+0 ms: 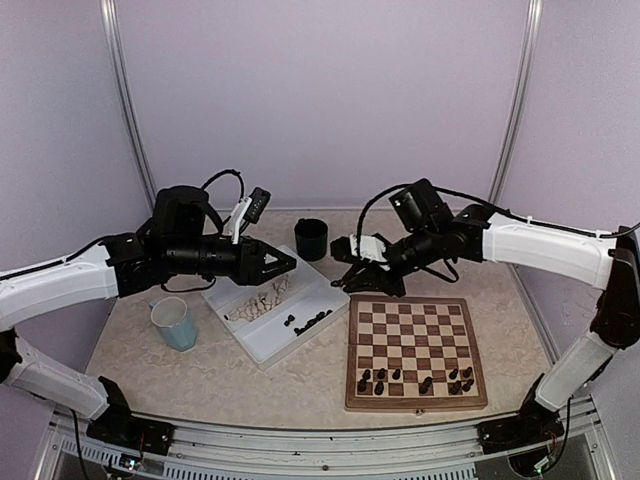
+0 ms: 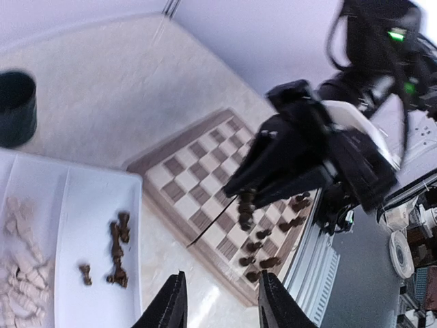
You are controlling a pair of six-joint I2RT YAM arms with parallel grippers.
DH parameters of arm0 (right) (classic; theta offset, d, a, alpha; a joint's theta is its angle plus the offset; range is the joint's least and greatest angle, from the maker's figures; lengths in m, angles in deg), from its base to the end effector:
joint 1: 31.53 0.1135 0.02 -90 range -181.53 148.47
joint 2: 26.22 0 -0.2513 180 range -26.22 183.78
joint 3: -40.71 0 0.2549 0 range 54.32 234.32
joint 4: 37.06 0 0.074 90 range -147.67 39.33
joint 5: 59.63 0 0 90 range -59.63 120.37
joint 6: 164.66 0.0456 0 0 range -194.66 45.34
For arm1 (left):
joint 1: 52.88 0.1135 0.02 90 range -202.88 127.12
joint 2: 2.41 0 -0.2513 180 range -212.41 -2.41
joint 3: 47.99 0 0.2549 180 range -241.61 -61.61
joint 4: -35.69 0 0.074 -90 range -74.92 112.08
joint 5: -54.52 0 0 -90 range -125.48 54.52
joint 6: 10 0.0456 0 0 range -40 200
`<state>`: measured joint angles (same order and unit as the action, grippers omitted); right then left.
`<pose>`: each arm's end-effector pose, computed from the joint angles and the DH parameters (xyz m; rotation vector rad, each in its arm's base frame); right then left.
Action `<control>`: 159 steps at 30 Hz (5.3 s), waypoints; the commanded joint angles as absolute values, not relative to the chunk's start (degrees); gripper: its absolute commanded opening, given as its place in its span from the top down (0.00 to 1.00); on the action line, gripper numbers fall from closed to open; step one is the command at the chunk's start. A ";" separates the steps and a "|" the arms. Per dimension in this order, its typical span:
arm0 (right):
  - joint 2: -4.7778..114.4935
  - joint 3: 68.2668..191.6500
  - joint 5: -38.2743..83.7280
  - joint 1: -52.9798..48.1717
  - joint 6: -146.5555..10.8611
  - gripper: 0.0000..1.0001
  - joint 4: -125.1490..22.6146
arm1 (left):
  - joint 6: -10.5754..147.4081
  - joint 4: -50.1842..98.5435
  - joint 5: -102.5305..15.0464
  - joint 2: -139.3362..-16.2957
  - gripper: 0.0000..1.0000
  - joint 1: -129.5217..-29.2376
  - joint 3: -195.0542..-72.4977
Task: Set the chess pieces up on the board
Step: Pass from the left arm to the right, then pass from the right arm to the left, then pick up the bishop from f8, then pick up the pawn from the storage box.
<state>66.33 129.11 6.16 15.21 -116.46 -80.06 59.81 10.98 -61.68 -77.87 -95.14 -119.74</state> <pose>0.2359 0.2779 0.2614 -1.7892 1.5509 0.5455 0.2176 -0.2249 0.2856 0.7183 2.0945 -1.1140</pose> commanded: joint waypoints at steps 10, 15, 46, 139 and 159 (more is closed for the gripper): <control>57.72 115.42 -38.88 -1.60 -91.55 0.96 -59.94 | 69.68 42.07 -34.68 -79.20 0.56 -112.79 -118.13; 56.74 114.56 -38.04 -1.82 -92.24 0.95 -60.00 | 69.48 39.86 -44.18 -89.41 0.55 -113.54 -125.49; 55.23 115.78 -34.81 -4.94 -106.44 0.43 -71.08 | 69.12 30.28 -49.20 -95.90 0.89 -113.24 -131.55; 56.22 114.69 -20.87 -16.94 -106.06 0.36 -69.66 | 85.51 -9.10 -38.37 -126.62 0.73 -130.62 -162.04; 57.78 115.66 -22.05 -16.94 -105.90 0.38 -70.50 | 60.51 -2.87 -15.88 -98.47 0.68 -118.03 -134.69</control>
<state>57.54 114.75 -21.07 -16.24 -105.71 -69.70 73.28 -1.23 -26.38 -100.54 -124.23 -140.61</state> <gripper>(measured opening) 0.622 0.324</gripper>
